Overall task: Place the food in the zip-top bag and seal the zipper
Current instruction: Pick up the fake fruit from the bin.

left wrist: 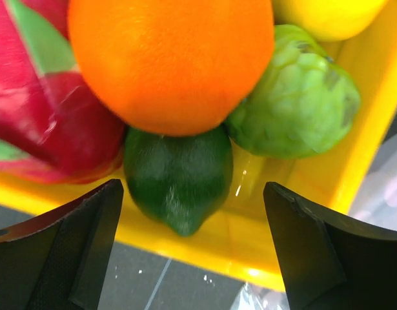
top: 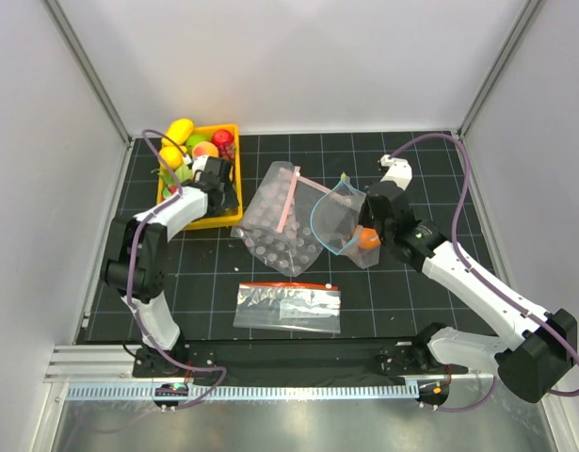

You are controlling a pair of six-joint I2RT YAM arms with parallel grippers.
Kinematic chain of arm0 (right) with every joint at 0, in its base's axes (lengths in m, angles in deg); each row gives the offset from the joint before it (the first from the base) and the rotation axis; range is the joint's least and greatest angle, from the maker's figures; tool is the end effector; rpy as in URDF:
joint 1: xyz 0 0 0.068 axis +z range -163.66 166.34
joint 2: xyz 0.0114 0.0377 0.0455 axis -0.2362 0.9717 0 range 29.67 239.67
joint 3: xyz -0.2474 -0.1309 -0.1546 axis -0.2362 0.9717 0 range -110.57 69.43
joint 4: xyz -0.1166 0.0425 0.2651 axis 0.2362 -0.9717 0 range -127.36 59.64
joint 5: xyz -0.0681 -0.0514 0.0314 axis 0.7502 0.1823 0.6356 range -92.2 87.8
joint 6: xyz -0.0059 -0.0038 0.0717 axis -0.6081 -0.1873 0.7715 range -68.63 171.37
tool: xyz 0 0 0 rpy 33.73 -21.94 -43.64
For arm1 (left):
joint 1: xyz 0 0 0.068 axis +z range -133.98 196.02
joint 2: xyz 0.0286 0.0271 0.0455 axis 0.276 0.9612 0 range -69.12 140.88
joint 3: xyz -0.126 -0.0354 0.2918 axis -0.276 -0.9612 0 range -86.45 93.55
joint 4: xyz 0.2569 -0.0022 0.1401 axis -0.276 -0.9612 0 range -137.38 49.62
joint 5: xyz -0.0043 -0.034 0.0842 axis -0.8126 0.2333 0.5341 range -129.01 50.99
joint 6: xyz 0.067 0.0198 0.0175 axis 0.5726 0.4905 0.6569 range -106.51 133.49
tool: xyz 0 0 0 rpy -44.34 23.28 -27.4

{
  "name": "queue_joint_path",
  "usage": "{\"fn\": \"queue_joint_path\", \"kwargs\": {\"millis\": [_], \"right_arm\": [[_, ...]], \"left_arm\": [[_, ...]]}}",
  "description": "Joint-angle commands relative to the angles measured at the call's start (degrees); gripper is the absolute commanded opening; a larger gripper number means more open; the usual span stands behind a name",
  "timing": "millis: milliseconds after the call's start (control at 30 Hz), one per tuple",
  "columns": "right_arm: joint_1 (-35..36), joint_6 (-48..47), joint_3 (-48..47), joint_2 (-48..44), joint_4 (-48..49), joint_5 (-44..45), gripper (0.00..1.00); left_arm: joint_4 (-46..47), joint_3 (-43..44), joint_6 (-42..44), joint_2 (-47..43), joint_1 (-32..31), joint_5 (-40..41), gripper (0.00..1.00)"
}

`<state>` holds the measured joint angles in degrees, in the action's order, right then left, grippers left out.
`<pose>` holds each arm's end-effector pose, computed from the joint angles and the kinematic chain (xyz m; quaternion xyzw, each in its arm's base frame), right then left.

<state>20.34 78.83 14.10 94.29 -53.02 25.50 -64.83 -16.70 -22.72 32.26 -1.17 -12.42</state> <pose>0.2458 0.1325 0.3429 0.0676 0.8542 0.0608 0.5119 0.4100 -0.0988 0.2194 -0.2199 0.9070 0.0689 0.3525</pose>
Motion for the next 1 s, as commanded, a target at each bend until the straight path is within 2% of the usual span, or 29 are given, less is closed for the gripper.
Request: {"fn": "queue_joint_path", "kwargs": {"millis": [0, 67, 133, 167, 267, 467, 667, 800, 967], "right_arm": [[-0.25, 0.57, 0.22, -1.08, 2.70, 0.16, 0.01], [-0.16, 0.66, 0.22, -1.25, 2.62, 0.07, 0.01], [-0.16, 0.57, 0.31, -1.42, 2.62, 0.07, 0.01], [-0.16, 0.66, 0.31, -1.51, 2.62, 0.16, 0.01], [-0.16, 0.57, 0.22, -1.60, 2.62, 0.24, 0.01], [-0.16, 0.75, 0.22, -1.43, 2.62, 0.16, 0.01], [-0.25, 0.75, 0.22, -1.34, 2.62, 0.24, 0.01], [-0.16, 0.66, 0.31, -0.99, 2.70, -0.02, 0.01], [-0.16, 0.84, 0.14, -0.72, 2.79, -0.81, 0.01]], "left_arm": [[-0.42, 3.45, 0.96, 2.67, 1.63, -3.21, 0.92], [-0.51, 3.46, 0.35, 3.29, 2.59, -4.87, 0.88], [-0.17, 2.93, 0.00, 3.12, 3.39, -7.06, 0.78], [0.10, 2.49, -0.09, 2.77, 3.39, -7.69, 0.65], [0.89, 0.83, -0.36, -0.29, 3.39, -9.97, 0.47], [3.44, -3.48, -1.50, -9.25, 0.67, -11.12, 0.43], [3.62, -5.24, -2.11, -14.80, -3.20, -10.86, 0.43], [5.54, -6.73, -2.99, -19.45, -5.56, -13.82, 0.43], [19.84, -13.94, -3.26, -27.28, -10.31, -23.15, 0.42]]}}
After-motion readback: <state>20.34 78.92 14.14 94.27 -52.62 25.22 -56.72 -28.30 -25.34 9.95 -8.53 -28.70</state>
